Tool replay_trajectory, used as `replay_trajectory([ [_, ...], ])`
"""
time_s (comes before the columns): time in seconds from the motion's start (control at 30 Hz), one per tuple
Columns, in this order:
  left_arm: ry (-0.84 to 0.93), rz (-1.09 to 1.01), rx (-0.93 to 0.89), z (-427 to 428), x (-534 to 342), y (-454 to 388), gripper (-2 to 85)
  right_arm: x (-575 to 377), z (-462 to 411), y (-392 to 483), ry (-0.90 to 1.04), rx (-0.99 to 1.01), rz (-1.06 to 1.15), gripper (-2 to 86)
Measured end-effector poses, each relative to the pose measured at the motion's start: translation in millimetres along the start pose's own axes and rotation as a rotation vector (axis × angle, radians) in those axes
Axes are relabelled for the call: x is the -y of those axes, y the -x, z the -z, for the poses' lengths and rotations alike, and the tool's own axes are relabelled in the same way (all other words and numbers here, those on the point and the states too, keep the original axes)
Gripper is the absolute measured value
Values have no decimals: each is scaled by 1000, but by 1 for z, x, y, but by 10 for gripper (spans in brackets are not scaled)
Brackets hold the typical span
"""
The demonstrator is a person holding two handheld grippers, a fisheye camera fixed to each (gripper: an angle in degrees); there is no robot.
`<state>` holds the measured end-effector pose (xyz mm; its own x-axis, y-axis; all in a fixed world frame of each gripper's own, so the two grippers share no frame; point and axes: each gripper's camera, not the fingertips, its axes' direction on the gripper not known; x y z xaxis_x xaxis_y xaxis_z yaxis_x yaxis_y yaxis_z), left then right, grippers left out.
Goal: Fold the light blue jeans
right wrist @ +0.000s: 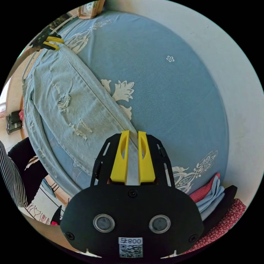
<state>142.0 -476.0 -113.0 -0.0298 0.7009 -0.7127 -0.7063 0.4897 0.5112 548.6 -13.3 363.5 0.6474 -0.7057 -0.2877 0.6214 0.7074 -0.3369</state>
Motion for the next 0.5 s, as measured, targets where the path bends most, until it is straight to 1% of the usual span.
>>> replay_trajectory([
  [0.07,-9,17,13,-9,-2,-4,74,3,-3,8,33,-2,26,25],
  [0.23,32,32,67,-21,-5,-17,37,1,-3,11,70,13,4,9],
  [0.3,23,35,87,-20,-12,-20,32,-5,4,13,54,17,-5,7],
  [0.5,-84,91,94,0,-60,-33,24,-52,28,37,-46,2,-32,5],
])
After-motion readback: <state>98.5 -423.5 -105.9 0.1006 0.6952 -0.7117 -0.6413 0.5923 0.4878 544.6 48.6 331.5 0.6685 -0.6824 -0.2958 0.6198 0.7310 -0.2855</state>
